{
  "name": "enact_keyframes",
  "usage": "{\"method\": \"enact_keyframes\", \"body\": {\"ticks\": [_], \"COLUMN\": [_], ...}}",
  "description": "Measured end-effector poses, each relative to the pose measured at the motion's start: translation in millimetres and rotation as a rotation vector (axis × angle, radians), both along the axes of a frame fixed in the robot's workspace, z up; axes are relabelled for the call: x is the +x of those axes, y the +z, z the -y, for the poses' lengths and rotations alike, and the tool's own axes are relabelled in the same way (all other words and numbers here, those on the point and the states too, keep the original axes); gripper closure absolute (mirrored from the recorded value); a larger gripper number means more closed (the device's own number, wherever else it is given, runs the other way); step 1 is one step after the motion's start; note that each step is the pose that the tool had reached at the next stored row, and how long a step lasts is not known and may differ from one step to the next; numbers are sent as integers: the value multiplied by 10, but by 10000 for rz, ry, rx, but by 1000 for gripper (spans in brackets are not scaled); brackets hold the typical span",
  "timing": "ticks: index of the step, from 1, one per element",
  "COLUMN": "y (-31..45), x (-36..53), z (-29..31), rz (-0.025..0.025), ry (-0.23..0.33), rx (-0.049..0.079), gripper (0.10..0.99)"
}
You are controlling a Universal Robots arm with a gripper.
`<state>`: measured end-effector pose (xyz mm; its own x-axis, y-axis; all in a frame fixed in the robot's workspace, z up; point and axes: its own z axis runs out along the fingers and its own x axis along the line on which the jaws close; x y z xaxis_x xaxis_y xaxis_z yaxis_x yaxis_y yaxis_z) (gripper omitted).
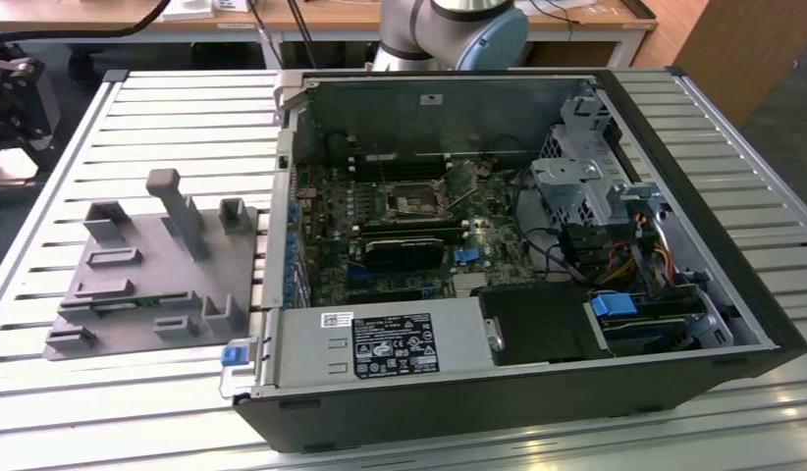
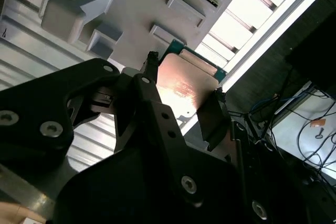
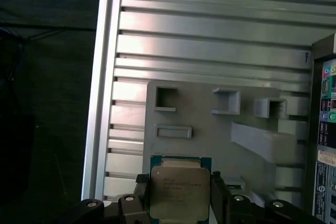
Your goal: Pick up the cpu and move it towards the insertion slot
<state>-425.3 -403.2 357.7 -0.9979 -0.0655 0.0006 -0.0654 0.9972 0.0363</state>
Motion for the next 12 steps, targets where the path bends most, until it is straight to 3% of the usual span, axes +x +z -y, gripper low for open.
{"method": "enact_keyframes", "body": {"ticks": [12], "y": [283], "x": [1], "z": [0], "rz": [0], "ry": [0], "rx": [-1], "gripper": [537]}}
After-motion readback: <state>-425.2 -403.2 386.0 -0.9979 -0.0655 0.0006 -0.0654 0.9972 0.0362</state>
